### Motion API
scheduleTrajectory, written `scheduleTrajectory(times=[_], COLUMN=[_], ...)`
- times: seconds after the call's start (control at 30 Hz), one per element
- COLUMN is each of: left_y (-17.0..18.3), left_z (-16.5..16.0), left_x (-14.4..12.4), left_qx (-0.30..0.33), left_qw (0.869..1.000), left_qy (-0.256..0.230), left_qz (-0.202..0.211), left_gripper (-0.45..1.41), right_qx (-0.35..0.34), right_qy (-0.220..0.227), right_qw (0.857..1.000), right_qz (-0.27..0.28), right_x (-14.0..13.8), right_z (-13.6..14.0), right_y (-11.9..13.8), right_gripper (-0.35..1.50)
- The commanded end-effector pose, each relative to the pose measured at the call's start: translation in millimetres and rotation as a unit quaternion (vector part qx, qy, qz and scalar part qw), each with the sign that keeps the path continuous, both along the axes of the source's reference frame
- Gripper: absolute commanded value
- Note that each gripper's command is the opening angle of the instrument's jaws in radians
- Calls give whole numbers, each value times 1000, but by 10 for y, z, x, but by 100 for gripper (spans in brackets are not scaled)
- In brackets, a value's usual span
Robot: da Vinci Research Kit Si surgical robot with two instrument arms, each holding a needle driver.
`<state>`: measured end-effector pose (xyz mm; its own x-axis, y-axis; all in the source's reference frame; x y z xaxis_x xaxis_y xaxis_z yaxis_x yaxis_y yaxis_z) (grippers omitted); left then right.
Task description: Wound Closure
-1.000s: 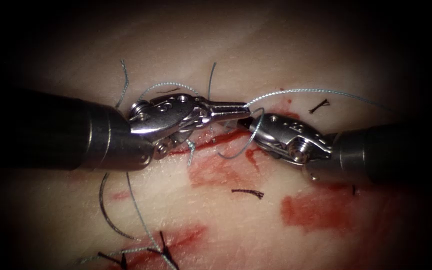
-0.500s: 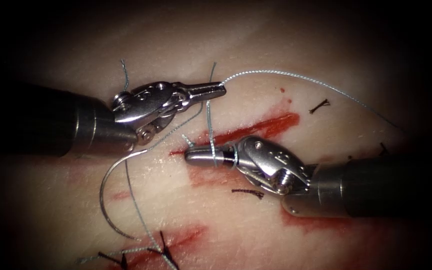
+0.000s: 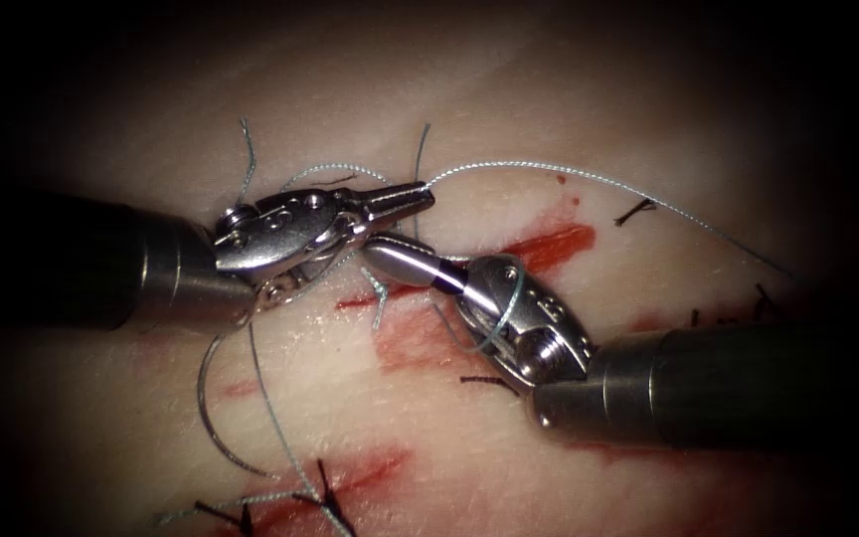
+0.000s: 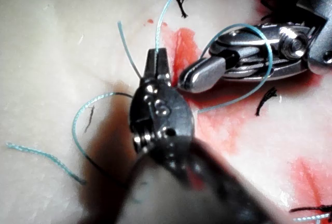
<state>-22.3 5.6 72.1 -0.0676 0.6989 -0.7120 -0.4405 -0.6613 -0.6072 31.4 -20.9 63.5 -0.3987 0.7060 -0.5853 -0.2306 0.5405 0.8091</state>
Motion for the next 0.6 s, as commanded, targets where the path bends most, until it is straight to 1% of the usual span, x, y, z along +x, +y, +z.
scheduleTrajectory(times=[0.03, 0.07, 0.13, 0.23, 0.43, 0.53, 0.6], left_y=[-3, -3, -4, -2, 3, 5, 6], left_z=[6, 7, 7, 4, -1, -4, -8], left_x=[-5, -5, -6, -5, 10, 17, 20], left_qx=[0, 1, 1, 0, 2, 5, 7], left_qw=[1000, 1000, 1000, 1000, 1000, 1000, 1000], left_qy=[5, 10, 12, 13, 21, 21, 20], left_qz=[1, 2, 0, 1, 13, 16, 18], left_gripper=[-45, -45, -45, -45, -45, -45, -45], right_qx=[14, 21, 12, 8, 3, -6, -6], right_qy=[3, 5, 11, 6, -3, -16, -41], right_qw=[1000, 1000, 1000, 1000, 1000, 1000, 999], right_qz=[12, 19, 0, 1, -2, 4, 5], right_x=[9, 9, 8, 7, -5, -13, -19], right_z=[2, 2, 4, 5, 9, 10, 12], right_y=[-3, -3, -3, -3, 5, 11, 14], right_gripper=[-35, -35, -35, -35, -35, -35, -35])
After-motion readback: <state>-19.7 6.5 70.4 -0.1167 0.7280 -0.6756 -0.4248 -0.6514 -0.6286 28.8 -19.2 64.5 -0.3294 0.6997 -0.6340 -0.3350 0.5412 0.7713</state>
